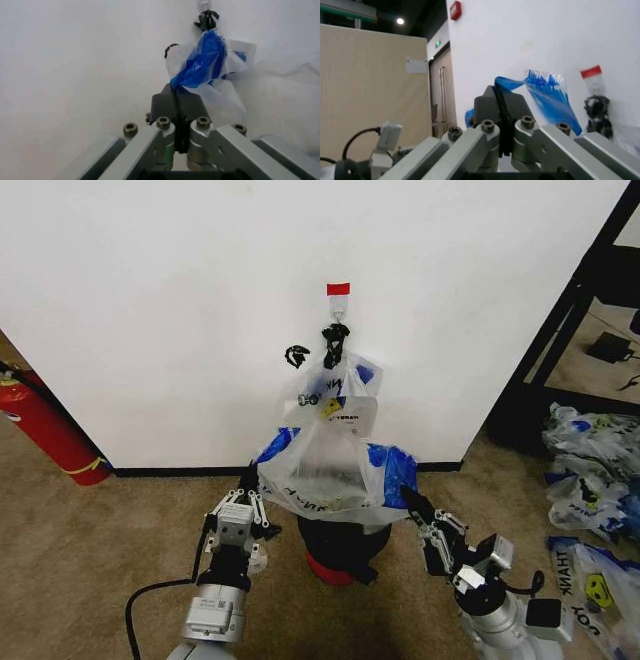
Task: Pick up the garbage bag from the wall and place it over the trash bin.
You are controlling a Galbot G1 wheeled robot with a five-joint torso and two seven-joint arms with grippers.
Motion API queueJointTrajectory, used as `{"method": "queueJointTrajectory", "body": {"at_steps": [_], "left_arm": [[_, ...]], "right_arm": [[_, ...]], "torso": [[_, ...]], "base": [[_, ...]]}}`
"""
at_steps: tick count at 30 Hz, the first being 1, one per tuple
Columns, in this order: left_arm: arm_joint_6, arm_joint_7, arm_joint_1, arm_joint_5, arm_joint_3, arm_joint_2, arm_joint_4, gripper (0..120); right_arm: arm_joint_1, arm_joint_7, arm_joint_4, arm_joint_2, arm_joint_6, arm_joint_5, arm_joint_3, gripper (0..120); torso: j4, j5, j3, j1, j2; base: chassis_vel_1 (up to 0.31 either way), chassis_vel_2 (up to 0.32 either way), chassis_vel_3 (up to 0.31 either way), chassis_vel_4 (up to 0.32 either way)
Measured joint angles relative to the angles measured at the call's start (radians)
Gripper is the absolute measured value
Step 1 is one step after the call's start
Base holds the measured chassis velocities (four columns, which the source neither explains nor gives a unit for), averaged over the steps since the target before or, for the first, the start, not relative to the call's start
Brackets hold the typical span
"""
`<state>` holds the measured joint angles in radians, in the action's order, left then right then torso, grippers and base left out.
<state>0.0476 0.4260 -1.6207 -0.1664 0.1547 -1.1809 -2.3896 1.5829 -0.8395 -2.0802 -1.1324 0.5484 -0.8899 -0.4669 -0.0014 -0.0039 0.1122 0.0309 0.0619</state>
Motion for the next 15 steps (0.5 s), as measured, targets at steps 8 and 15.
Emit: {"method": "queueJointTrajectory", "body": {"at_steps": [8, 15], "left_arm": [[-0.015, -0.004, 0.003, -0.022, -0.036, -0.009, 0.057, 0], [-0.013, -0.007, 0.049, -0.022, -0.049, -0.016, 0.128, 0]], "right_arm": [[-0.003, 0.000, -0.005, -0.006, 0.001, 0.014, -0.011, 0], [-0.042, 0.028, 0.111, -0.019, 0.024, 0.020, -0.004, 0]], "torso": [[0.0000, 0.0001, 0.000, 0.000, 0.000], [0.0000, 0.0002, 0.000, 0.000, 0.000]], "base": [[0.000, 0.000, 0.000, 0.000], [0.000, 0.000, 0.000, 0.000]]}}
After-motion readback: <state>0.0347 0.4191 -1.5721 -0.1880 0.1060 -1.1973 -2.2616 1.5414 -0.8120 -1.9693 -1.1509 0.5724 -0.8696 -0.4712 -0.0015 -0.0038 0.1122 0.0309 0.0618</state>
